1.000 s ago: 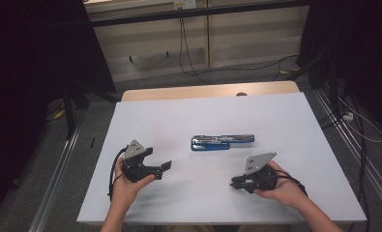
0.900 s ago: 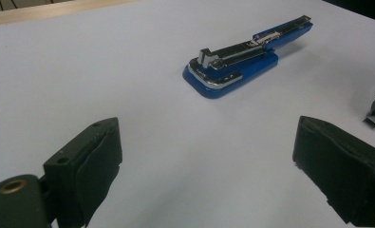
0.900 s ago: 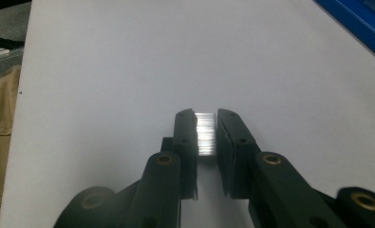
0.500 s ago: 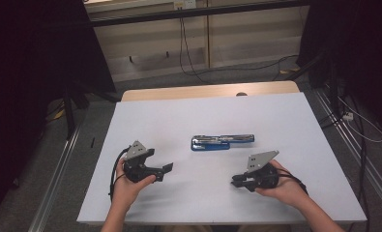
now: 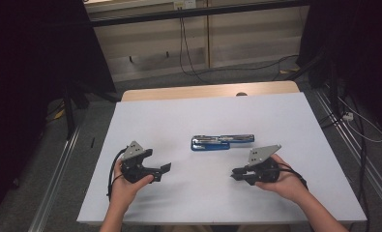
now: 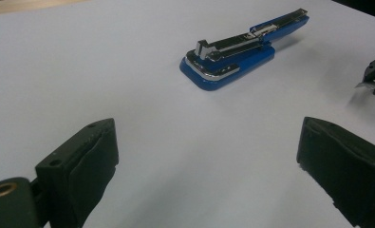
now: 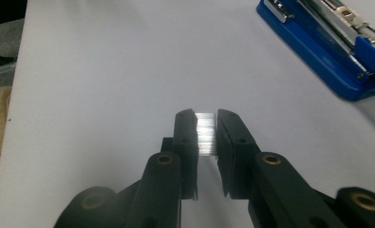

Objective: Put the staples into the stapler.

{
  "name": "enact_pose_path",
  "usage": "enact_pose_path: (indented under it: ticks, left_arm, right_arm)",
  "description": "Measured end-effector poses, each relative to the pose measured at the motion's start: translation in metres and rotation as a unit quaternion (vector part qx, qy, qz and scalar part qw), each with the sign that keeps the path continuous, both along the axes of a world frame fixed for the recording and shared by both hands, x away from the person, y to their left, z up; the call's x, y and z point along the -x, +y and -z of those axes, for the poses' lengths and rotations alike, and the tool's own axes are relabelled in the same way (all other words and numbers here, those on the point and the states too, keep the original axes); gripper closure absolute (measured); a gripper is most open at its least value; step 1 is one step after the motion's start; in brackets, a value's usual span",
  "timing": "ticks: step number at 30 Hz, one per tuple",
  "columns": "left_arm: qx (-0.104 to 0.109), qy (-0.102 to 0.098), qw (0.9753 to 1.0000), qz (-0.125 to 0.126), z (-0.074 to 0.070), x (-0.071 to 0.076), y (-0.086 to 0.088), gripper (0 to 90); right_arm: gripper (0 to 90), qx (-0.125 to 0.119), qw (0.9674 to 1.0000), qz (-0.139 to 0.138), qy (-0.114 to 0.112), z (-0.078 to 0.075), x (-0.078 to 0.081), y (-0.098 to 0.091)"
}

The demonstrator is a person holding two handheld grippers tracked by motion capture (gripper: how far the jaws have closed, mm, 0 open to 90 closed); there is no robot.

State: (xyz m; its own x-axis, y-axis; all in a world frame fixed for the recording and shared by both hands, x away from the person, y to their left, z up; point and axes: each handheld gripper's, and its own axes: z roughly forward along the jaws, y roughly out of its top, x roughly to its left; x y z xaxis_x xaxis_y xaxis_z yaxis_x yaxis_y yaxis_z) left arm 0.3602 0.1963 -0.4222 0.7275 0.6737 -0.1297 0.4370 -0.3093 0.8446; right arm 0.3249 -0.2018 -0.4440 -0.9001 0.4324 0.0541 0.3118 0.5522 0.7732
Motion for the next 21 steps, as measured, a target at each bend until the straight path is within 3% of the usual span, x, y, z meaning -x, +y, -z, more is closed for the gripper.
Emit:
enact_pose_path:
  ticks: [9, 21]
  left_arm:
    - [0.000, 0.000, 1.0000, -0.005, 0.000, 0.003, 0.007, 6.5]
    - [0.000, 0.000, 1.0000, -0.009, 0.001, 0.004, 0.010, 6.5]
  right_arm:
    - [79.3, 0.005, 0.9999, -0.008, -0.009, -0.008, -0.012, 0.007]
    - [79.3, 0.012, 0.9998, -0.018, -0.005, -0.014, -0.033, 0.012]
